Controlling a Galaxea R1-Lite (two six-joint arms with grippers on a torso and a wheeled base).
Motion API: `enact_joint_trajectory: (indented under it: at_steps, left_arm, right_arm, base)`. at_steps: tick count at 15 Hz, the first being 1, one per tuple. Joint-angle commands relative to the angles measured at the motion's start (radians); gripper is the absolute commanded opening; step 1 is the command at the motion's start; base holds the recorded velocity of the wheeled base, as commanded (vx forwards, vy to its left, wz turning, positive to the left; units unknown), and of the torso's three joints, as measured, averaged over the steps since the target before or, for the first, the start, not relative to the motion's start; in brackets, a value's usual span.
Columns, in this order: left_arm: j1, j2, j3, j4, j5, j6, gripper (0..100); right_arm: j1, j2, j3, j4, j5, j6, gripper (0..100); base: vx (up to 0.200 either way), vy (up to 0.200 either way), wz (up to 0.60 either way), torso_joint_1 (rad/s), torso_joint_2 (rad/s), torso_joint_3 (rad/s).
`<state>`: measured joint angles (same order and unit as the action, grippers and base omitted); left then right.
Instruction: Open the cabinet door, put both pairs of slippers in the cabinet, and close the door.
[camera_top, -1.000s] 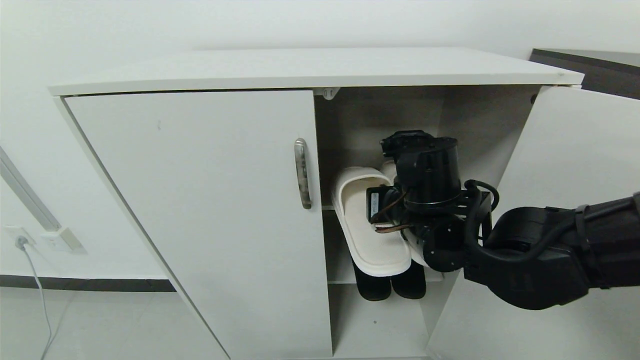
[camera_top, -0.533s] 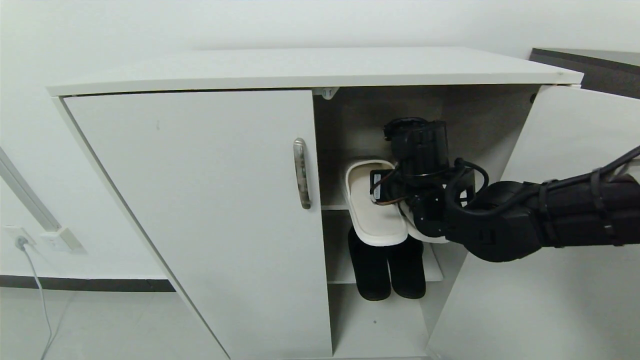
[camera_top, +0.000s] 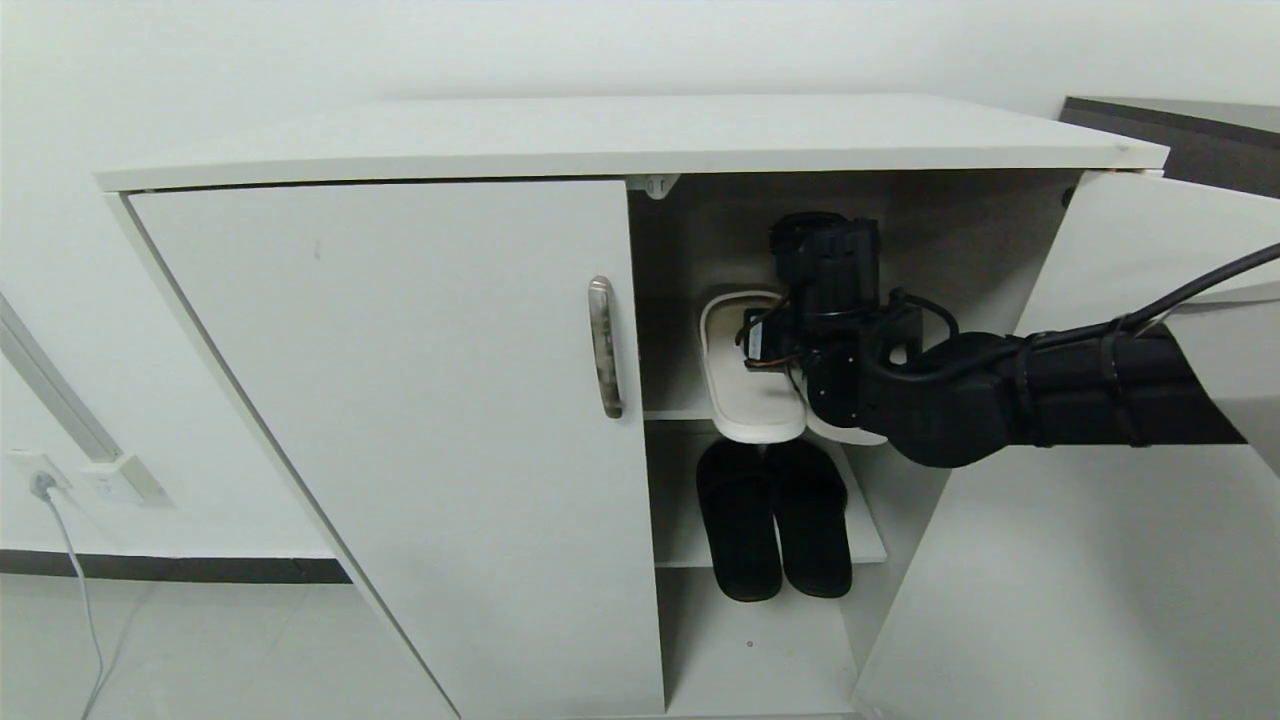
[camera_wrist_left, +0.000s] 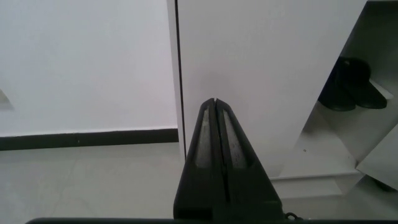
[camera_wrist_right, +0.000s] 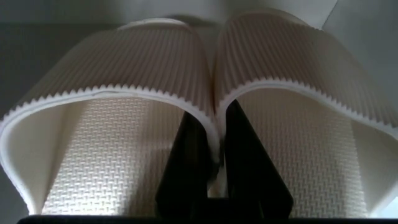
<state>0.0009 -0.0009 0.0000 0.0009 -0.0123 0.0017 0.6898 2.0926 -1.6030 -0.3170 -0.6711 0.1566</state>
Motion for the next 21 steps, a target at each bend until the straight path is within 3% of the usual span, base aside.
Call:
enact_joint_trajectory:
  at_steps: [1,13,14,19,21]
  left_arm:
    - [0.001,0.001,0.0,-0.001,0.0,0.0,0]
    - [0.001,0.001,0.0,0.001,0.008,-0.003,0]
    - [0.001,0.001,0.0,-0.001,0.011,-0.003,0]
    - [0.001,0.001,0.0,0.001,0.015,-0.003,0]
    - [0.001,0.001,0.0,-0.001,0.015,-0.005,0]
  right_arm:
    - [-0.009,0.026,-0.023,-0.001,0.001,0.0,0]
    - [-0.007,0.047,-0.043,0.001,-0.015,-0.002,0]
    - [-0.006,0.041,-0.038,0.001,-0.016,-0.002,100]
    - [0.03,-0.057,0.067,-0.005,-0.03,0.0,100]
    - [0.066,-0.151,0.178,-0.01,-0.045,0.006,100]
  base:
    - [0.0,0.0,0.0,0.0,0.0,0.0]
    - [0.0,0.0,0.0,0.0,0.0,0.0]
    - [0.0,0.0,0.0,0.0,0.0,0.0]
    - [0.0,0.0,0.0,0.0,0.0,0.0]
    - [0.0,0.0,0.0,0.0,0.0,0.0]
